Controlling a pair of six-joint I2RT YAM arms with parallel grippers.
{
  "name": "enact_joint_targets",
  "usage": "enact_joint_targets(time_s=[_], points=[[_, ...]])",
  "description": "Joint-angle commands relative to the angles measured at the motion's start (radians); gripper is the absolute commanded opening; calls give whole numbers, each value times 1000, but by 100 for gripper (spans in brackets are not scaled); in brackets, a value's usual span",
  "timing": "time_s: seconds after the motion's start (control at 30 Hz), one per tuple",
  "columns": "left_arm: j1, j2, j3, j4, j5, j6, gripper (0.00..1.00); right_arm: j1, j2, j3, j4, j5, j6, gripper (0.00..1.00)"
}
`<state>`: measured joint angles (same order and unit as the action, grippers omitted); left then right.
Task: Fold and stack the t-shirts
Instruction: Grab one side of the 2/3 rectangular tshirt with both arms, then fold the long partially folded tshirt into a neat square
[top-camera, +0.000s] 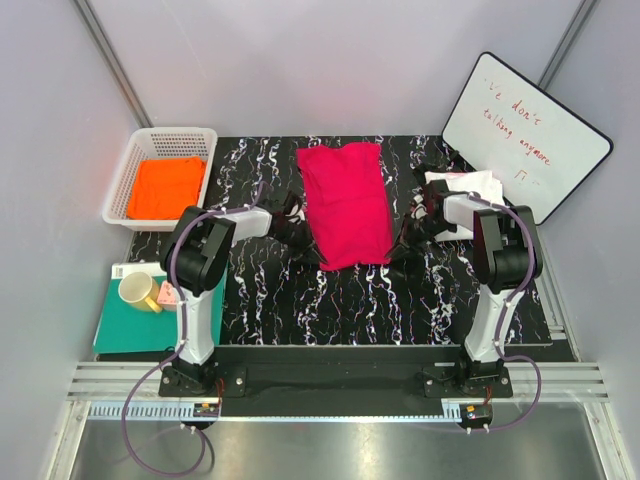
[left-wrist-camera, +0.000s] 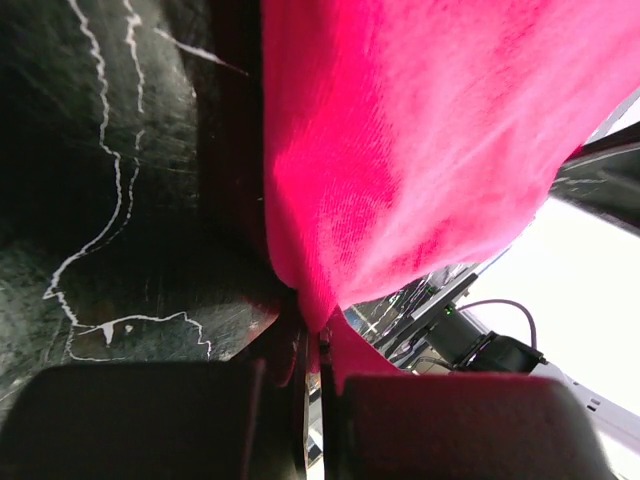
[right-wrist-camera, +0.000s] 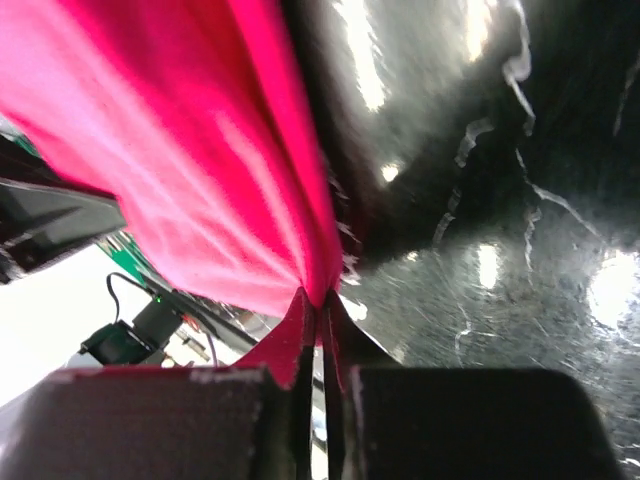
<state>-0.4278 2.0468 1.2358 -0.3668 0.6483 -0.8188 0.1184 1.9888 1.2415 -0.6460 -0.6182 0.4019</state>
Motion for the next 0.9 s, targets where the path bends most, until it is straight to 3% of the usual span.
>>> enact_joint_targets(time_s=[0.0,0.3,0.5,0.7,0.87], points=[[-11,-22,-22,-24,-55,4,0,-2,-74,-91,-14,-57,-3,0],[-115,-261,-171,-155,-131,90,0,0,-228,-306,-11,-44,-32,0],[-198,-414,-211,-264,-234,101,0,0,-427,-360,-33,-29,-44,0],[-201,-497,-44,-435,-358,159,0,0,-580,-251,-92,3,-32,0],[-200,-475,143,-524,-407,221,0,0,-565,-101,-113,12,-35,0]])
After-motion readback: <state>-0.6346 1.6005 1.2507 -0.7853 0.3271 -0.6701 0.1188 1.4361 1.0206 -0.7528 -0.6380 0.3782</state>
